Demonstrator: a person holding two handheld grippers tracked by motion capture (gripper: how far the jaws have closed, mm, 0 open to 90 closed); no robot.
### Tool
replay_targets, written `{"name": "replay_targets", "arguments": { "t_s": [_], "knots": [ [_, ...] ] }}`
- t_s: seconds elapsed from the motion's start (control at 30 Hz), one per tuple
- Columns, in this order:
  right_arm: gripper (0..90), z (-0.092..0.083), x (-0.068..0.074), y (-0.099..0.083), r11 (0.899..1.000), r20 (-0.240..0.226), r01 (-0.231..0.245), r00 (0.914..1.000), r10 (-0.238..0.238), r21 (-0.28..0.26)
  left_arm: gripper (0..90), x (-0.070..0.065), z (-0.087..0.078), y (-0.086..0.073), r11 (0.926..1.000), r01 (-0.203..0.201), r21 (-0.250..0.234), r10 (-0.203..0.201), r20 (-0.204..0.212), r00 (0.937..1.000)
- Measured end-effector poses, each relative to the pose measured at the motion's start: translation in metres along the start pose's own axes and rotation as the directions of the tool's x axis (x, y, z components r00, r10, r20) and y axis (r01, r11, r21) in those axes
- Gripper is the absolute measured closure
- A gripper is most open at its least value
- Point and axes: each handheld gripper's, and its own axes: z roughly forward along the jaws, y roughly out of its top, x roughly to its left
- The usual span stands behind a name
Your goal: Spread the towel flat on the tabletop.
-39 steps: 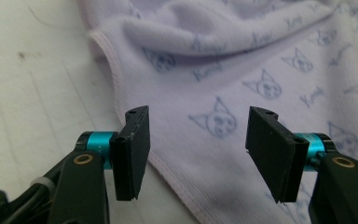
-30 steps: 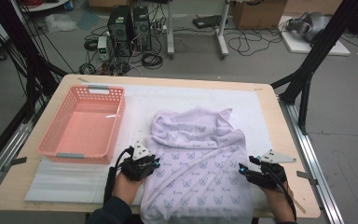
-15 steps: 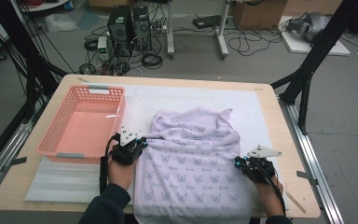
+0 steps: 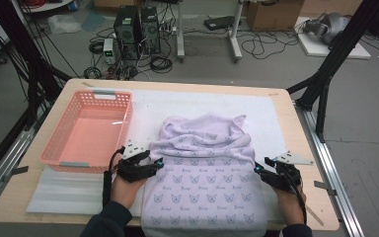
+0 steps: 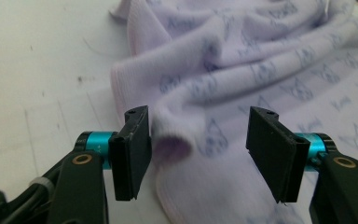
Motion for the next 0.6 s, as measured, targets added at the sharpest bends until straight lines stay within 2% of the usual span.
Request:
{"name": "replay_targets", "arguments": {
  "t_s": [0.1,0.13,0.2,0.27,0.3,0.4,0.43,0.47,0.5,0.53,0.57,0.6],
  "knots": [
    [48.8,-0.007,0.005,-0.005,1.0,-0.02,0.011,0.9998,-0.01,0.018,39.2,-0.003,-0.005,-0.005,0.9999,0.006,0.016,-0.006,0.016,0.9999],
    [48.8,-0.008,0.007,-0.008,0.999,-0.034,0.019,0.9993,-0.018,0.033,38.9,-0.003,-0.006,-0.008,0.9995,0.012,0.03,-0.013,0.027,0.9996],
    [49.5,-0.009,0.012,-0.014,0.995,-0.034,0.058,0.9979,-0.056,0.077,38.8,-0.004,-0.007,-0.014,0.9972,0.017,0.073,-0.019,0.038,0.9991],
    [53.3,-0.007,0.013,-0.018,0.992,-0.051,0.078,0.996,-0.073,0.104,39.0,-0.005,-0.009,-0.014,0.9961,0.026,0.084,-0.03,0.05,0.9983],
    [56.3,-0.008,0.014,-0.02,0.992,-0.061,0.073,0.9959,-0.067,0.101,39.1,-0.006,-0.01,-0.015,0.9958,0.027,0.088,-0.032,0.055,0.998],
    [63.5,-0.011,0.014,-0.022,0.993,-0.079,0.061,0.9954,-0.053,0.1,41.9,-0.011,-0.016,-0.021,0.9958,0.004,0.091,-0.01,0.071,0.9974],
    [67.5,-0.012,0.014,-0.023,0.994,-0.084,0.05,0.9956,-0.041,0.102,46.0,-0.013,-0.018,-0.023,0.9953,-0.011,0.096,0.003,0.082,0.9966],
    [73.5,-0.013,0.014,-0.023,0.993,-0.087,0.043,0.9956,-0.034,0.11,53.3,-0.016,-0.021,-0.025,0.9946,-0.039,0.096,0.032,0.074,0.9968],
    [82.6,-0.014,0.014,-0.024,0.993,-0.095,0.046,0.9949,-0.036,0.108,63.3,-0.019,-0.023,-0.027,0.9923,-0.068,0.104,0.061,0.062,0.9962],
    [87.0,-0.016,0.015,-0.025,0.992,-0.119,0.042,0.9925,-0.028,0.116,74.2,-0.02,-0.025,-0.028,0.9904,-0.085,0.109,0.079,0.052,0.9955],
    [87.3,-0.017,0.017,-0.025,0.991,-0.109,0.051,0.9933,-0.038,0.12,85.1,-0.018,-0.027,-0.028,0.9909,-0.057,0.122,0.049,0.062,0.9968],
    [87.7,-0.019,0.019,-0.024,0.99,-0.103,0.062,0.9934,-0.049,0.128,87.9,-0.018,-0.029,-0.029,0.9908,-0.045,0.128,0.037,0.066,0.9971]
  ]
}}
